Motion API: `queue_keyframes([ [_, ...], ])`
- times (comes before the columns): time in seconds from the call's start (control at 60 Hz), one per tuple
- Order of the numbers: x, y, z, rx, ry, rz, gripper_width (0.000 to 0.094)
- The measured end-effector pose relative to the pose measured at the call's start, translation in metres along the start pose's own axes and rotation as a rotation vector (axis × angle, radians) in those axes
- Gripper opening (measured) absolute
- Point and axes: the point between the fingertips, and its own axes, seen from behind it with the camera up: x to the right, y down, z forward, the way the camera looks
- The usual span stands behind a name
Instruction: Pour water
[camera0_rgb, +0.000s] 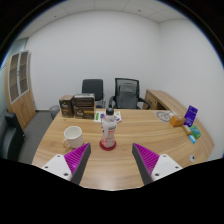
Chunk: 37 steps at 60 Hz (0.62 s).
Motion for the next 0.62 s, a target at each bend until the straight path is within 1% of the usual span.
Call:
queue_keyframes([
  [0.183, -0.008, 0.012, -0.072, 0.011, 0.041, -0.018, 0.0859],
  [0.25, -0.013, 0.017, -0.087, 0.003, 0.035, -0.008, 0.0859],
  [0.317, -0.016, 0.024, -0.097, -0.013, 0.023, 0.010, 0.0857],
  [0.4, -0.012, 0.022, -0.106, 0.009, 0.044, -0.011, 0.0857],
  [0.517, -0.015, 0.017, -0.112, 0.022, 0.038, -0.017, 0.0858],
  [0.617, -0.017, 0.016, -0.114, 0.014, 0.032, -0.015, 0.0857],
])
